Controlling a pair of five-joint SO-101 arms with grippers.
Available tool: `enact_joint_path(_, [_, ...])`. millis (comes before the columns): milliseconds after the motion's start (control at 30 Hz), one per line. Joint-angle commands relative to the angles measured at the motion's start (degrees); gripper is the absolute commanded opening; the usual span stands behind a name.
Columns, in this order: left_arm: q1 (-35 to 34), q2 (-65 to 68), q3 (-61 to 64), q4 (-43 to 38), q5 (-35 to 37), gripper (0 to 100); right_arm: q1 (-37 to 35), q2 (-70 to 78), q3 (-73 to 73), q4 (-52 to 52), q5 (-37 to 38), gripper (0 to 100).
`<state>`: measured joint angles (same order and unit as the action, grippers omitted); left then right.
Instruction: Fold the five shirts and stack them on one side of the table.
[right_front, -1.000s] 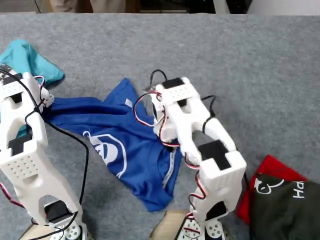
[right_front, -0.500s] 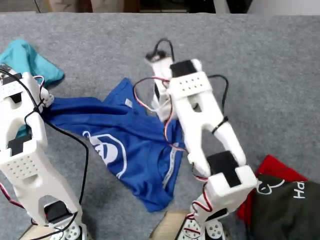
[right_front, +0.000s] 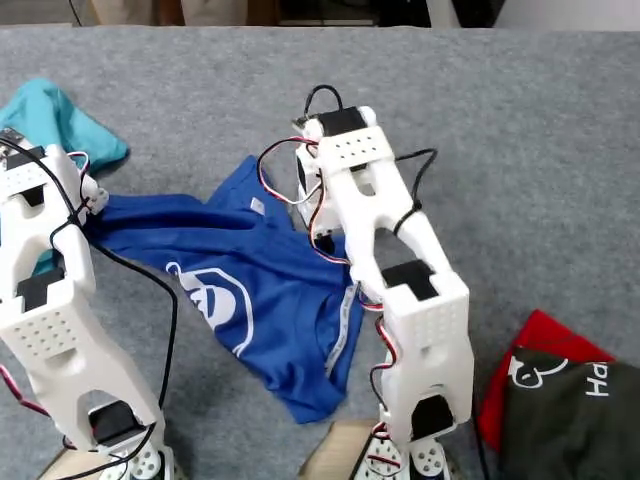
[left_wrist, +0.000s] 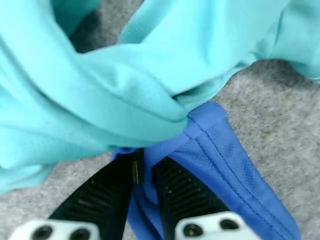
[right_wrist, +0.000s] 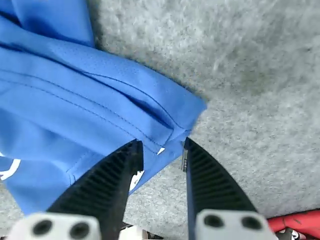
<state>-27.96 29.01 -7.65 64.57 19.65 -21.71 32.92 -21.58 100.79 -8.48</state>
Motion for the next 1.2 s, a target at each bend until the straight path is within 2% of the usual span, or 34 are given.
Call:
enact_joint_path(0, [-0.9,-0.5,-3.1,-0.5,0.4,2,0.6,-2.5,0.0,1.1,-0.7,14.5])
enact_joint_path(300, [-0.9,-0.5,-3.1,-0.5,0.4,2,-0.2,-2.5,4.4,-4.5,-0.7,14.5])
enact_joint_path(500, [-0.9,-0.5,-3.1,-0.5,0.4,2,-0.6,-2.9,4.0,-4.0,-0.8,14.5])
enact_joint_path(833, [-0.9,-0.5,-3.1,-0.5,0.4,2,-5.9,-2.9,4.1,-2.7,-2.7,14.5])
enact_joint_path(1167, [-0.9,-0.5,-3.1,-0.5,0.4,2,-6.3,-2.9,4.0,-1.1,-2.7,14.4])
